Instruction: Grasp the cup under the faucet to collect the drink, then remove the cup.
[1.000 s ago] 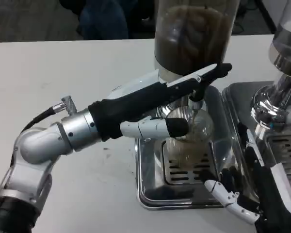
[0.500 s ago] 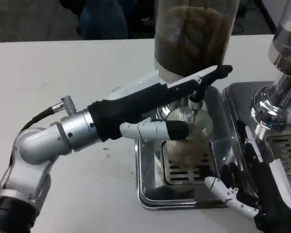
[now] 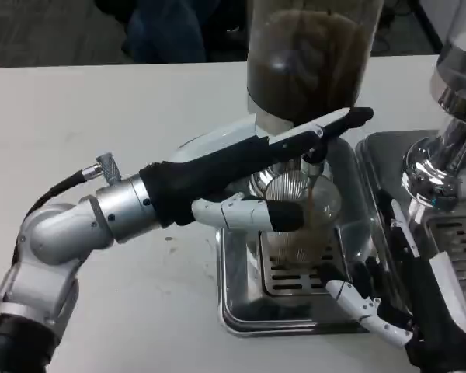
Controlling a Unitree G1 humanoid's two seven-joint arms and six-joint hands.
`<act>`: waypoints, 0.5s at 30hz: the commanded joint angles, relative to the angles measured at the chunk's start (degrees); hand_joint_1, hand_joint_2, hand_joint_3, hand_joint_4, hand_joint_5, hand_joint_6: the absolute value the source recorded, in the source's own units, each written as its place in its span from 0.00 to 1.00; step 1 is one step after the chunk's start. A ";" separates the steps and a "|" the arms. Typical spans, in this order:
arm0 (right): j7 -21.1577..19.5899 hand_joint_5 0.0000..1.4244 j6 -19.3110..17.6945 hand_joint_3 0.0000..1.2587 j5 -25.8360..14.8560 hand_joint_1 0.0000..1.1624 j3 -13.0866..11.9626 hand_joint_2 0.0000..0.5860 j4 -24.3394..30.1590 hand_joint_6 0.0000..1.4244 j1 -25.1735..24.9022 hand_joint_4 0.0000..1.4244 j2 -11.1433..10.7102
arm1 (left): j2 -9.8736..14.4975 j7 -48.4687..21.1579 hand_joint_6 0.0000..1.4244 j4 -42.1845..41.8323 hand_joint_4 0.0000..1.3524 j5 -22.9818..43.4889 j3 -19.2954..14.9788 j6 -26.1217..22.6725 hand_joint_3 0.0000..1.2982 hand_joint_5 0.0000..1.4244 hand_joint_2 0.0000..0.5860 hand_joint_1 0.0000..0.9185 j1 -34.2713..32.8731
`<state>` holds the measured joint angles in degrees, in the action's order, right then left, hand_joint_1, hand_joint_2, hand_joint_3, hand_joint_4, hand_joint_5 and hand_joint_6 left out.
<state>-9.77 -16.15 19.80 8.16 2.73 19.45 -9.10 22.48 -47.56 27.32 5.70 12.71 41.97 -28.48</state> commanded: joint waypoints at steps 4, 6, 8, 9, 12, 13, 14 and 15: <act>1.15 0.00 0.92 0.00 -0.66 0.47 -0.37 0.38 0.04 0.00 -0.81 0.00 0.56 | 1.38 -2.27 0.02 -1.00 0.00 -2.91 2.38 1.22 0.01 0.00 0.12 0.00 1.47; 1.38 0.00 1.14 0.00 -0.74 0.47 -0.38 0.38 0.07 0.00 -1.06 0.00 0.62 | 1.50 -2.17 0.02 -1.17 0.00 -3.07 2.44 1.35 0.01 0.00 0.12 0.00 1.51; 1.55 0.00 1.25 0.00 -0.81 0.47 -0.39 0.38 0.04 0.00 -1.33 0.00 0.70 | 1.61 -2.07 0.02 -1.40 0.00 -3.16 2.52 1.48 0.01 0.00 0.12 0.00 1.55; 1.62 0.00 1.32 0.00 -0.83 0.47 -0.42 0.38 0.04 0.00 -1.43 0.00 0.74 | 1.65 -2.03 0.02 -1.49 0.00 -3.18 2.55 1.48 0.01 0.00 0.12 0.00 1.56; 1.95 0.00 1.72 0.00 -1.05 0.47 -0.57 0.39 -0.03 0.00 -1.81 0.00 0.79 | 1.69 -1.81 0.02 -1.76 0.00 -3.35 2.56 1.35 0.02 0.00 0.12 0.00 1.57; 2.05 0.00 1.86 0.00 -1.11 0.47 -0.64 0.39 -0.03 0.00 -1.90 0.00 0.82 | 1.69 -1.74 0.02 -1.79 0.00 -3.42 2.55 1.31 0.02 0.00 0.12 0.00 1.55; 2.15 0.00 2.02 0.00 -1.15 0.46 -0.68 0.39 0.01 0.00 -1.99 0.00 0.84 | 1.71 -1.72 0.02 -1.87 0.00 -3.42 2.55 1.31 0.02 0.00 0.12 0.00 1.57; 2.22 0.00 2.15 0.00 -1.19 0.46 -0.71 0.39 0.05 0.00 -2.06 0.00 0.83 | 1.75 -1.70 0.02 -2.04 0.00 -3.43 2.57 1.34 0.02 0.00 0.12 0.00 1.62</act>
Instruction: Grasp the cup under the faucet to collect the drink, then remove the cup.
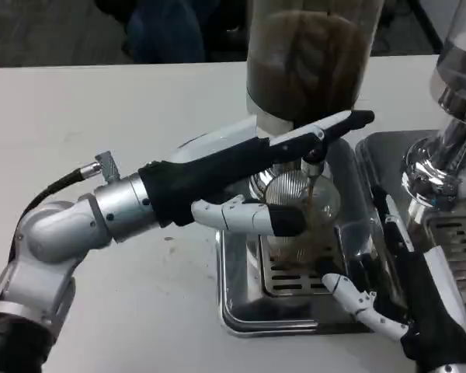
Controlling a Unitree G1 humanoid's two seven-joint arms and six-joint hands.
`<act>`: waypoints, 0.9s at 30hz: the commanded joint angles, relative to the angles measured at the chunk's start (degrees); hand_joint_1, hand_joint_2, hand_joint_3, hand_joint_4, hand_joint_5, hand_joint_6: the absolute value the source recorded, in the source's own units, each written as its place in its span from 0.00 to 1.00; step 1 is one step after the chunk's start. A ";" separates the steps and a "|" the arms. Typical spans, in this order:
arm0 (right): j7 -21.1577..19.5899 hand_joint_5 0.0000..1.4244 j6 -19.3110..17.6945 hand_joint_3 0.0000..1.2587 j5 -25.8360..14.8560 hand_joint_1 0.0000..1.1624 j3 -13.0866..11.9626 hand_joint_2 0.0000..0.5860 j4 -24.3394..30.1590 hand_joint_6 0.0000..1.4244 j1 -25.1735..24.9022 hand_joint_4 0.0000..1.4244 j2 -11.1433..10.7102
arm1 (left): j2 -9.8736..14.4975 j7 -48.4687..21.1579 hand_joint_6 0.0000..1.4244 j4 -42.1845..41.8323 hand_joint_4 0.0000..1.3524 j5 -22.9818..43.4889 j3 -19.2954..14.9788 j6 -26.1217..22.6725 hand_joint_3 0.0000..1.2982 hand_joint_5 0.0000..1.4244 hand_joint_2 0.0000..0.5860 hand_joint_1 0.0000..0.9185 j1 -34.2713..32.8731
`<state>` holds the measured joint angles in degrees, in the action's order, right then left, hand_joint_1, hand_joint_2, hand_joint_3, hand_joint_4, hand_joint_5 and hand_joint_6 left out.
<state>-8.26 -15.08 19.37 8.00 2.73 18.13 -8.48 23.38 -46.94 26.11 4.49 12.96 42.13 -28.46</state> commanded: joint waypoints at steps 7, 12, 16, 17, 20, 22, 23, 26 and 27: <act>1.59 0.00 1.93 0.00 -1.43 0.46 -0.66 0.39 -0.15 0.00 -1.84 0.00 0.15 | 1.11 -2.01 0.02 -1.42 0.00 -2.50 2.31 1.40 0.02 0.01 0.13 0.00 1.68; 2.16 0.00 1.85 0.00 -2.02 0.46 -0.87 0.39 -0.77 0.00 -2.62 0.00 0.19 | 1.29 -1.93 0.02 -1.57 0.00 -2.60 2.30 1.41 0.02 0.01 0.13 0.00 1.66; 2.79 0.00 1.92 0.00 -2.50 0.46 -0.94 0.39 -1.61 0.00 -3.50 0.00 0.11 | 1.45 -1.88 0.02 -1.62 0.00 -2.63 2.23 1.44 0.02 0.01 0.13 0.00 1.64; 2.93 0.00 1.95 0.00 -2.60 0.46 -0.97 0.39 -1.79 0.00 -3.68 0.00 0.09 | 1.49 -1.87 0.02 -1.62 0.00 -2.64 2.21 1.45 0.02 0.01 0.13 0.00 1.61; 3.29 0.00 1.97 0.00 -2.94 0.46 -1.08 0.39 -2.45 0.00 -4.39 0.00 0.03 | 1.61 -1.84 0.02 -1.70 0.00 -2.61 2.18 1.49 0.02 0.01 0.12 0.00 1.59; 3.65 0.00 1.85 0.00 -3.26 0.46 -1.17 0.39 -2.91 0.00 -4.89 0.00 -0.04 | 1.68 -1.84 0.02 -1.79 0.00 -2.58 2.18 1.53 0.02 0.01 0.12 0.00 1.60; 3.77 0.00 1.78 0.00 -3.37 0.46 -1.21 0.39 -3.06 0.00 -5.04 0.00 -0.07 | 1.72 -1.85 0.02 -1.85 0.00 -2.56 2.18 1.55 0.02 0.01 0.12 0.00 1.61; 4.17 0.00 1.80 0.00 -3.61 0.46 -1.29 0.39 -3.55 0.00 -5.72 0.00 -0.17 | 1.87 -1.81 0.02 -2.01 0.00 -2.53 2.18 1.52 0.02 0.01 0.11 0.00 1.65; 4.33 0.00 1.89 0.00 -3.68 0.46 -1.30 0.39 -3.70 0.00 -5.95 0.00 -0.21 | 1.92 -1.79 0.02 -2.05 0.00 -2.51 2.17 1.49 0.02 0.01 0.11 0.00 1.66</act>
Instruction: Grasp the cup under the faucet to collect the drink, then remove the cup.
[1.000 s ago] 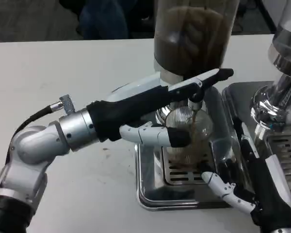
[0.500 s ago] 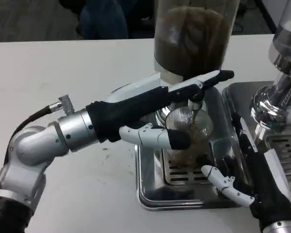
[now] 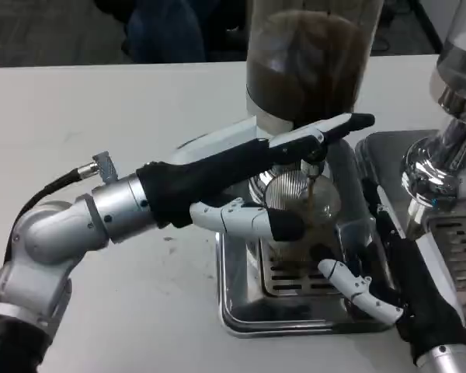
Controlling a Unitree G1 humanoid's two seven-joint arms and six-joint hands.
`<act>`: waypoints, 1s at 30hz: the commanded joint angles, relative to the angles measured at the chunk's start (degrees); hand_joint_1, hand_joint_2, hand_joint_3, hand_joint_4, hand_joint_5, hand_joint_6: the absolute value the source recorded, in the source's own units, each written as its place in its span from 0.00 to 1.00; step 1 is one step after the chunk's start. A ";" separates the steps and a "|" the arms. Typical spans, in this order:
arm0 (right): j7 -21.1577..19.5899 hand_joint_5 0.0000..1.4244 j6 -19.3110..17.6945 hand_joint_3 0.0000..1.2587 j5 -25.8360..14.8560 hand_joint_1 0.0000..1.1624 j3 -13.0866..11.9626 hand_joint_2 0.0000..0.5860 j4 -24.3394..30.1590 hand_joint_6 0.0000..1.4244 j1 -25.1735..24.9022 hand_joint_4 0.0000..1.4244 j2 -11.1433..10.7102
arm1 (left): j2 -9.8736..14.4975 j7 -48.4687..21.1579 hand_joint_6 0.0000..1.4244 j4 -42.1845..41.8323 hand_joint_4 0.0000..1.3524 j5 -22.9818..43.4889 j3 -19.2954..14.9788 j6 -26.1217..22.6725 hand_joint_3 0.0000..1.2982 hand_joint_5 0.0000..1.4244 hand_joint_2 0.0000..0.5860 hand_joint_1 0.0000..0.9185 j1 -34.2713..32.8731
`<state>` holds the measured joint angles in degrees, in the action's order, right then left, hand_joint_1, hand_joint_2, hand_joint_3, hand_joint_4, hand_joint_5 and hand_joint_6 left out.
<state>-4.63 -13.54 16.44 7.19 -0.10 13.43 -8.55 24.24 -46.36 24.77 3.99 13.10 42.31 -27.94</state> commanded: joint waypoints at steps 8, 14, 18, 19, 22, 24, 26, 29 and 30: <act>1.22 0.00 0.30 0.00 -1.14 0.46 -0.56 0.39 -2.39 0.00 -2.99 0.00 -0.03 | 1.39 -2.24 0.02 -1.27 0.00 -1.94 2.05 1.01 0.02 0.01 0.09 0.00 1.45; 2.17 0.00 0.82 0.00 -1.71 0.45 -0.52 0.39 -3.22 0.00 -4.19 0.00 0.00 | 1.64 -2.08 0.02 -1.65 0.00 -1.97 1.91 0.85 0.02 0.01 0.08 0.00 1.62; 2.48 0.00 0.71 0.00 -1.76 0.44 -0.44 0.39 -3.60 0.00 -4.69 0.00 -0.01 | 1.86 -2.07 0.02 -1.93 0.00 -1.94 1.85 0.80 0.02 0.01 0.08 0.00 1.84; 2.65 0.00 0.72 0.00 -1.87 0.44 -0.42 0.39 -3.85 0.00 -5.04 0.00 -0.04 | 1.88 -2.05 0.02 -1.94 0.00 -1.97 1.84 0.74 0.02 0.01 0.08 0.00 1.85; 3.02 0.00 0.60 0.00 -2.01 0.44 -0.36 0.39 -4.33 0.00 -5.60 0.00 0.02 | 2.01 -2.00 0.02 -2.13 0.00 -2.01 1.76 0.63 0.02 0.01 0.08 0.00 2.06; 3.24 0.00 0.55 0.00 -2.01 0.44 -0.30 0.40 -4.52 0.00 -5.85 0.00 0.04 | 2.04 -2.01 0.02 -2.15 0.00 -2.00 1.72 0.62 0.02 0.01 0.08 0.00 2.11; 3.54 0.00 0.56 0.00 -2.08 0.44 -0.21 0.40 -4.67 0.00 -6.13 0.00 0.10 | 2.15 -2.03 0.02 -2.28 0.00 -1.94 1.68 0.62 0.02 0.01 0.08 0.00 2.27; 3.64 0.00 0.42 0.00 -2.19 0.44 -0.02 0.40 -4.81 0.00 -6.33 0.00 0.15 | 2.31 -2.03 0.02 -2.54 0.00 -1.86 1.65 0.49 0.02 0.01 0.08 0.00 2.55; 3.70 0.00 0.37 0.00 -2.28 0.44 0.07 0.40 -4.85 0.00 -6.40 0.00 0.16 | 2.34 -2.04 0.02 -2.53 0.00 -1.81 1.62 0.49 0.02 0.01 0.08 0.00 2.61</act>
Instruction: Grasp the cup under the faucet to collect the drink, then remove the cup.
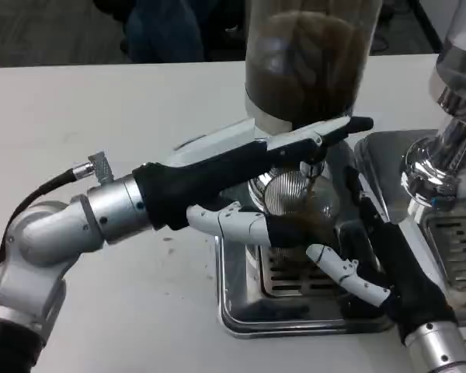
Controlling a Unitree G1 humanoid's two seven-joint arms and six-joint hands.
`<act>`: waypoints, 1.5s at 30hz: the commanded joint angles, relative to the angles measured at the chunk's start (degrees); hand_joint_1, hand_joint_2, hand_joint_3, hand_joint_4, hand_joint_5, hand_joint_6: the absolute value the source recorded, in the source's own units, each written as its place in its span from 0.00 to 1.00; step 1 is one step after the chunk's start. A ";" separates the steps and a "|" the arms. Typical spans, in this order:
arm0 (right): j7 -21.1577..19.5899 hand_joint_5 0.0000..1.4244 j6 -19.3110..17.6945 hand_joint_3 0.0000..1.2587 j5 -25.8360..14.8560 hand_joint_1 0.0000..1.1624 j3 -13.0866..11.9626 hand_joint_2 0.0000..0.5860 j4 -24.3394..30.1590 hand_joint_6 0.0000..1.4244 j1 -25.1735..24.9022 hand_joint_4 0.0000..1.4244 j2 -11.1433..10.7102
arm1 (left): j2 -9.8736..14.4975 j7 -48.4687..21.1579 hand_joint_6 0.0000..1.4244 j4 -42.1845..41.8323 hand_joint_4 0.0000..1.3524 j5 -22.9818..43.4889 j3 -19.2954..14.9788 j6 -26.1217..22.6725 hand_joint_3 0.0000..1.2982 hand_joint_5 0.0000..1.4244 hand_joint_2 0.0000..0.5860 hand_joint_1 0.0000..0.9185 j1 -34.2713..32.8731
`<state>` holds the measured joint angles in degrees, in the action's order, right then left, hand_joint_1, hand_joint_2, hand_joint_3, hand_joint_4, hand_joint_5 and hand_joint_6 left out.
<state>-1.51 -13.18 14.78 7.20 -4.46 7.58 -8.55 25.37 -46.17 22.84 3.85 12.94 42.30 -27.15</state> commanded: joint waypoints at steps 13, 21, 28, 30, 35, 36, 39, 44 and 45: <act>0.83 0.00 -0.35 0.00 -0.95 0.44 0.14 0.40 -1.26 0.00 -1.02 0.00 0.55 | 1.23 -2.73 0.02 -0.69 0.00 -0.04 1.34 -0.46 0.02 0.01 0.07 0.00 2.18; 0.64 0.00 -0.49 0.00 -0.83 0.44 -0.07 0.40 -1.15 0.00 -0.68 0.00 0.90 | 0.55 -4.07 0.03 -0.25 0.00 3.41 1.01 -2.88 0.03 0.01 0.07 0.00 2.10; 0.79 0.00 -0.16 0.00 -0.85 0.43 -0.08 0.42 -0.84 0.00 -0.33 0.00 0.97 | -0.01 -5.32 0.03 -0.35 0.00 6.25 0.30 -4.94 0.03 0.02 0.08 0.00 2.09; 0.68 0.00 -0.20 0.00 -0.82 0.42 -0.12 0.42 -0.85 0.00 -0.29 0.00 1.01 | -0.14 -5.68 0.03 -0.35 0.00 6.88 0.12 -5.34 0.03 0.02 0.08 0.00 2.07; 0.38 0.00 -0.33 0.00 -0.81 0.42 -0.21 0.42 -0.85 0.00 -0.11 0.00 1.23 | -0.88 -6.52 0.04 -0.16 0.00 8.43 -0.60 -6.59 0.04 0.03 0.09 0.00 1.80; 0.41 0.00 -0.28 0.00 -0.84 0.42 -0.18 0.42 -0.88 0.00 -0.04 0.00 1.28 | -0.98 -6.64 0.04 -0.20 0.00 8.64 -0.71 -6.71 0.04 0.03 0.09 0.00 1.83; 0.46 0.00 -0.22 0.00 -0.90 0.42 -0.12 0.42 -0.98 0.00 0.13 0.00 1.40 | -1.36 -6.88 0.04 -0.26 0.00 9.19 -1.04 -7.01 0.04 0.03 0.09 0.00 1.86; 0.47 0.00 -0.14 0.00 -0.88 0.42 -0.14 0.42 -0.70 0.00 0.59 0.00 1.46 | -2.20 -7.09 0.04 -0.36 0.00 9.94 -2.01 -7.87 0.04 0.03 0.09 0.00 1.62; 0.46 0.00 -0.08 0.00 -0.85 0.42 -0.10 0.42 -0.61 0.00 0.66 0.00 1.51 | -2.39 -7.21 0.04 -0.41 0.00 10.28 -2.34 -8.18 0.04 0.03 0.09 0.00 1.57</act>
<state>-0.59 -13.19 14.29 7.31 -5.32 7.68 -7.28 23.59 -51.02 22.70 13.31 10.46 34.51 -26.17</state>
